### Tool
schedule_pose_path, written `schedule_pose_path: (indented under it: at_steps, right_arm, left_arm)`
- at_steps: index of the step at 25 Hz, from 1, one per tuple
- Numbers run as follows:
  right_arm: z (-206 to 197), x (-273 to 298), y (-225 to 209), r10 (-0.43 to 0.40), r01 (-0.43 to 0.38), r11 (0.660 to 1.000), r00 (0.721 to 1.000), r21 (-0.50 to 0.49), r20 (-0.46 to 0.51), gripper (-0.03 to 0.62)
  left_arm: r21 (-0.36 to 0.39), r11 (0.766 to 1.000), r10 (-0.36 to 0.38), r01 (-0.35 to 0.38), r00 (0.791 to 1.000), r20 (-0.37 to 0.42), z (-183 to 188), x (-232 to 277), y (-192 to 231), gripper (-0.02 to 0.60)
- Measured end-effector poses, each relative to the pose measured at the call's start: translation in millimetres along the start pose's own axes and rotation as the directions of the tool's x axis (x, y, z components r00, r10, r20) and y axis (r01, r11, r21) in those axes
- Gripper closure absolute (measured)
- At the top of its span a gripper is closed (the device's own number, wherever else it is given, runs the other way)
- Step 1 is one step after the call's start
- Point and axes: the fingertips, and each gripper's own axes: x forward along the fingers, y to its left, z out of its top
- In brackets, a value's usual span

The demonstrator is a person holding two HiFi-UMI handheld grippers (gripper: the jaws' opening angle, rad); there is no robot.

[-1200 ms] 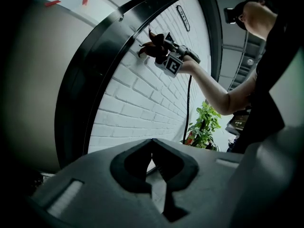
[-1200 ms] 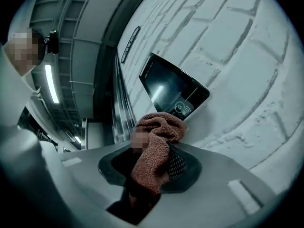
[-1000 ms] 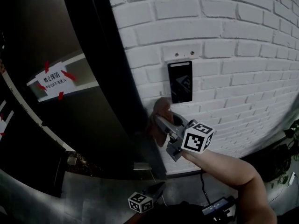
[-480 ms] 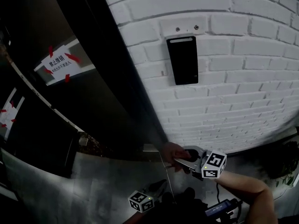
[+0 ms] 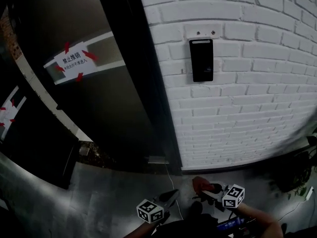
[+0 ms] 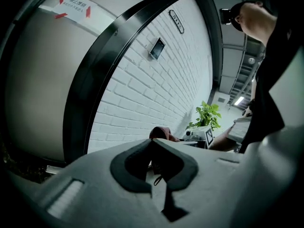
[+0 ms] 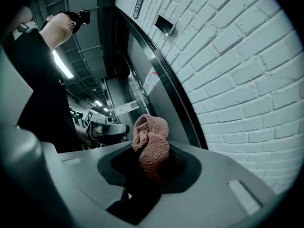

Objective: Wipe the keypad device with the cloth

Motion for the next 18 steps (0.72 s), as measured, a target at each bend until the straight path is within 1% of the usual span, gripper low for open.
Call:
schedule_pose_path:
  at_steps: [2, 4, 6, 9, 15, 18]
  right_arm:
    - [-9.2, -4.4, 21.8, -0.049, 0.050, 0.999, 0.998, -0.011, 0.028, 0.474]
    - [-18.6, -5.6, 47.8, -0.091, 0.092, 0.996, 0.993, -0.015, 0.076, 0.474]
    - [-22.2, -10.7, 68.2, -0.129, 0.132, 0.991, 0.983, -0.011, 0.129, 0.473]
    - [-23.9, -21.4, 96.3, -0.172, 0.178, 0.984, 0.969, -0.019, 0.177, 0.473]
    - [-43.3, -37.5, 155.8, -0.246, 0.254, 0.967, 0.946, -0.015, 0.211, 0.473]
    - [-60.8, -39.7, 182.8, -0.252, 0.265, 0.963, 0.947, -0.042, 0.197, 0.473]
  left_arm:
    - [0.004, 1.000, -0.013, 0.013, 1.000, 0.003, -10.9, -17.2, -10.8, 0.577]
    - [0.008, 1.000, -0.025, 0.025, 1.000, 0.002, -22.7, -38.2, -21.1, 0.577]
    - [0.010, 0.999, -0.044, 0.044, 0.999, 0.013, -31.5, -52.9, -32.0, 0.577]
    - [0.016, 0.997, -0.077, 0.076, 0.997, 0.031, -43.7, -70.0, -49.0, 0.577]
    - [0.026, 0.989, -0.144, 0.144, 0.989, 0.014, -73.4, -103.3, -83.5, 0.577]
    - [0.021, 0.985, -0.173, 0.173, 0.985, -0.004, -89.6, -112.9, -95.9, 0.577]
